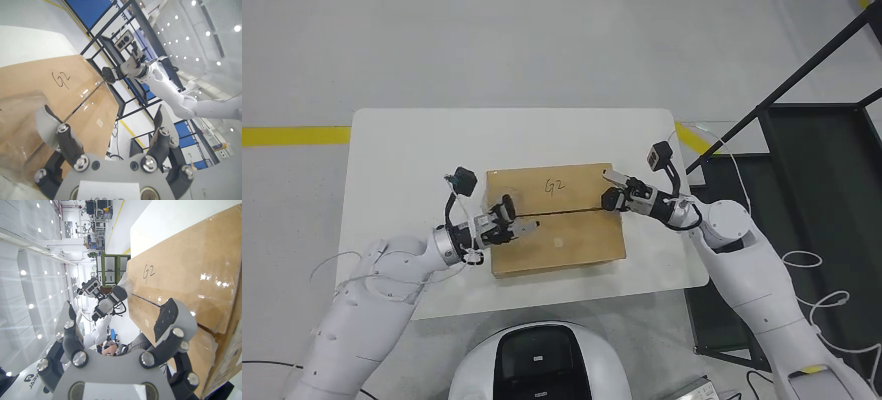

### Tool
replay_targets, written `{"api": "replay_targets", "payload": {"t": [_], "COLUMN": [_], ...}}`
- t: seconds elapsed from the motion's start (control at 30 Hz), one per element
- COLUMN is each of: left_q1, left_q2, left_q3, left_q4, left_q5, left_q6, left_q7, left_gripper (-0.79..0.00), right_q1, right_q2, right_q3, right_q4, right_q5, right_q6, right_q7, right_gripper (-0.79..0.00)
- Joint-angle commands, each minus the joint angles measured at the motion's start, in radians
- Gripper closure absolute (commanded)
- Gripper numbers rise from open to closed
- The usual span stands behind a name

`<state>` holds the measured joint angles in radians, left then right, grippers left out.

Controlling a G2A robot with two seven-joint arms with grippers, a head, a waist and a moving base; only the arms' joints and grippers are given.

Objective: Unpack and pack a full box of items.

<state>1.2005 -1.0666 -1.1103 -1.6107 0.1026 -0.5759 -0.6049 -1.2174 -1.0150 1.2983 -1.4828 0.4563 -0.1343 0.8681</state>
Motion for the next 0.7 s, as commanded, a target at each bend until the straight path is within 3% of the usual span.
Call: {"api": "replay_targets", "payload": {"t": [0.0, 0.37, 0.67], "left_q1": [0.015, 0.096, 0.08], "left_q2": [0.004, 0.033, 0.031], "left_q3": [-0.031, -0.221, -0.238], "left_q4": [-0.005, 0.025, 0.148], "left_q5": [-0.047, -0.216, -0.192], "left_q6": [-0.011, 0.014, 0.064], "left_q7": [0.01, 0.013, 0.047], "left_gripper": [-0.785, -0.785, -0.785], "right_q1": [0.002, 0.005, 0.011], "right_q2": [-0.001, -0.002, -0.001], "right_q3": [-0.002, -0.007, -0.029], "right_q4": [0.001, -0.018, -0.061], "right_q5": [-0.002, -0.053, -0.148], "right_q6": [-0.002, -0.06, -0.153], "right_q7": [-0.001, 0.021, 0.064], "right_gripper": [-0.785, -0.785, -0.785]}}
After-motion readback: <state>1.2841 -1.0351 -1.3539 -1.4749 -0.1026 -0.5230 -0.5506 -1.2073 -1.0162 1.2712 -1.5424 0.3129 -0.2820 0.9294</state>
